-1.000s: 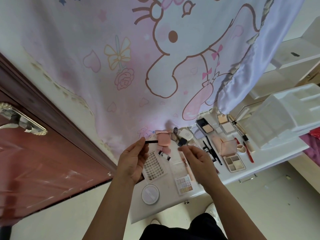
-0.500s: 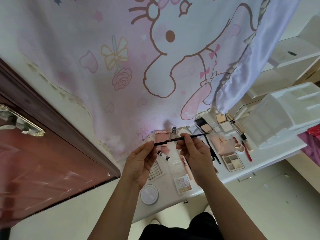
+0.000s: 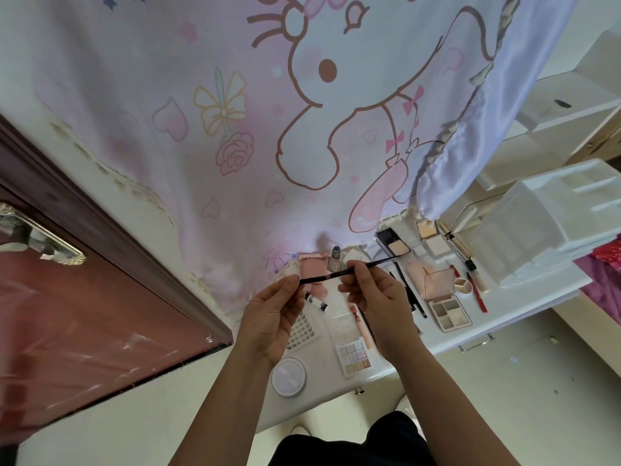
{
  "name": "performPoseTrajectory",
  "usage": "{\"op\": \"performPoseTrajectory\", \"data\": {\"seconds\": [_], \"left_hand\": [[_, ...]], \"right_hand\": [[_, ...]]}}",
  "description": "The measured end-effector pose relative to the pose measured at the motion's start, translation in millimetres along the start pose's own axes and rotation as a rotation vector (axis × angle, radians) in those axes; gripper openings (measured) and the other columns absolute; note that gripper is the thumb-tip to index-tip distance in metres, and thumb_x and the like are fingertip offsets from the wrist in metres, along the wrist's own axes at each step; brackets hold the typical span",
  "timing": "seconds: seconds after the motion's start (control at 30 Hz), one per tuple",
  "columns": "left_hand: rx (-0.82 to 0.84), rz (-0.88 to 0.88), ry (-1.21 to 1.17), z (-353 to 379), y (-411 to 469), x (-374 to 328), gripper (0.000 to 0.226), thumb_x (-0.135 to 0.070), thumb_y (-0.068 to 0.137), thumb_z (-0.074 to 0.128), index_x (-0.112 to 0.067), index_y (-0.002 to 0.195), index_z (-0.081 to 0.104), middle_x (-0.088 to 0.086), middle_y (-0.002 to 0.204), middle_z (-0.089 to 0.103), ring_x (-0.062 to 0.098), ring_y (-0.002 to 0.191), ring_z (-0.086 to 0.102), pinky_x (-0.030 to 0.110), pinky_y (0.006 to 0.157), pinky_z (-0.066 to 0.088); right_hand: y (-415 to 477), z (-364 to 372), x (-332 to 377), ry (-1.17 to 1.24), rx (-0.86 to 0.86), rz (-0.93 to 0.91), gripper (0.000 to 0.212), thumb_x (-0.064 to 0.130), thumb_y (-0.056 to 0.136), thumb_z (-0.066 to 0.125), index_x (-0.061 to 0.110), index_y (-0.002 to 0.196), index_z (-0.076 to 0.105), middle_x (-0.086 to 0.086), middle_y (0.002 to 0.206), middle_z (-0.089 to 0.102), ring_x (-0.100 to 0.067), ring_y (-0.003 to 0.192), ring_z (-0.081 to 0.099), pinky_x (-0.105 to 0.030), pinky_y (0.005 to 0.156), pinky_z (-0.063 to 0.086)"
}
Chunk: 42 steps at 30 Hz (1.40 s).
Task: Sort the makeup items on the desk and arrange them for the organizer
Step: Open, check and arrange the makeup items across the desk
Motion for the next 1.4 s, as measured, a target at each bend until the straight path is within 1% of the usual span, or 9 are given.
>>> {"op": "performPoseTrajectory", "data": {"seconds": [0.13, 0.33, 0.5, 0.67, 0.8, 0.9, 1.17, 1.3, 1.4], "left_hand": [[-0.016, 0.044, 0.002, 2.7, -1.6, -4.1, 0.021, -0.006, 0.073, 0.072, 0.0, 0.092, 0.072, 0.009, 0.078, 0.073, 0.013, 0.066, 0.068, 0.02, 0.06, 0.058], [-0.007, 0.067, 0.068, 10.3, -8.3, -2.8, 0.005, 0.002, 0.083, 0.067, 0.001, 0.086, 0.071, 0.01, 0.073, 0.073, 0.014, 0.063, 0.069, 0.02, 0.063, 0.059], [0.009, 0.071, 0.126, 13.8, -13.8, 2.1, 0.007, 0.003, 0.085, 0.066, -0.001, 0.084, 0.071, 0.011, 0.074, 0.074, 0.014, 0.064, 0.07, 0.02, 0.063, 0.058], [0.044, 0.067, 0.222, 9.8, -10.2, -3.5, 0.009, -0.004, 0.072, 0.074, -0.002, 0.081, 0.075, 0.012, 0.077, 0.073, 0.017, 0.068, 0.067, 0.022, 0.065, 0.059], [0.088, 0.074, 0.291, 8.3, -9.8, -4.9, 0.007, -0.007, 0.067, 0.075, -0.01, 0.072, 0.079, 0.012, 0.078, 0.074, 0.017, 0.069, 0.068, 0.022, 0.065, 0.058], [0.107, 0.163, 0.347, 12.9, -11.1, -5.4, 0.008, -0.008, 0.066, 0.076, -0.014, 0.071, 0.08, 0.009, 0.075, 0.074, 0.016, 0.069, 0.069, 0.022, 0.066, 0.057], [0.166, 0.31, 0.459, 23.6, -16.5, 3.2, 0.013, -0.002, 0.074, 0.079, -0.01, 0.084, 0.078, 0.016, 0.082, 0.074, 0.024, 0.074, 0.067, 0.03, 0.072, 0.056], [0.203, 0.423, 0.582, 35.4, -22.2, 3.4, 0.012, 0.0, 0.078, 0.079, -0.007, 0.088, 0.078, 0.014, 0.082, 0.075, 0.027, 0.076, 0.069, 0.03, 0.074, 0.057], [0.206, 0.442, 0.573, 44.1, -22.7, 4.3, 0.012, 0.001, 0.079, 0.077, -0.007, 0.088, 0.078, 0.017, 0.083, 0.075, 0.027, 0.076, 0.069, 0.029, 0.075, 0.058]], "right_hand": [[-1.6, -0.6, 1.1, -0.03, -0.028, -0.039, 0.02, 0.022, 0.1, 0.057, 0.013, 0.094, 0.075, -0.008, 0.08, 0.073, -0.02, 0.079, 0.069, -0.031, 0.073, 0.053], [-3.6, -5.3, -0.2, 0.015, -0.092, -0.031, 0.019, 0.019, 0.102, 0.054, 0.011, 0.105, 0.071, -0.011, 0.091, 0.075, -0.02, 0.085, 0.072, -0.026, 0.074, 0.055], [-2.6, -5.6, 7.4, 0.028, -0.078, 0.0, 0.018, 0.017, 0.102, 0.053, 0.011, 0.1, 0.07, -0.009, 0.089, 0.075, -0.02, 0.083, 0.07, -0.032, 0.079, 0.056], [-2.4, -14.7, 13.3, -0.097, -0.062, 0.013, 0.021, 0.023, 0.101, 0.056, 0.01, 0.095, 0.071, -0.005, 0.079, 0.073, -0.024, 0.081, 0.065, -0.038, 0.078, 0.052], [-5.6, -15.8, 18.6, -0.165, -0.051, 0.009, 0.023, 0.022, 0.101, 0.055, 0.005, 0.095, 0.07, -0.007, 0.078, 0.071, -0.016, 0.072, 0.065, -0.031, 0.071, 0.052], [-8.6, -19.9, 19.6, -0.196, -0.084, 0.013, 0.024, 0.022, 0.101, 0.056, 0.005, 0.092, 0.071, -0.005, 0.075, 0.071, -0.012, 0.069, 0.066, -0.03, 0.069, 0.052], [-22.4, -32.8, 13.8, 0.118, -0.184, 0.175, 0.023, 0.022, 0.1, 0.057, 0.006, 0.088, 0.069, -0.003, 0.071, 0.067, -0.014, 0.069, 0.062, -0.027, 0.072, 0.05], [-25.3, -44.4, 12.6, 0.13, -0.224, 0.176, 0.023, 0.023, 0.1, 0.058, 0.005, 0.09, 0.069, -0.004, 0.075, 0.069, -0.012, 0.07, 0.064, -0.026, 0.071, 0.051], [-23.3, -49.4, 11.7, 0.215, -0.21, 0.204, 0.021, 0.021, 0.1, 0.057, 0.005, 0.094, 0.068, -0.005, 0.077, 0.068, -0.012, 0.07, 0.064, -0.023, 0.067, 0.052]]}}
Point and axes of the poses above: each hand's wrist, its own y-axis towards the middle knuckle, its own z-axis out of the palm, x = y × z, the point moved 6 cm from there along y, towards the middle knuckle
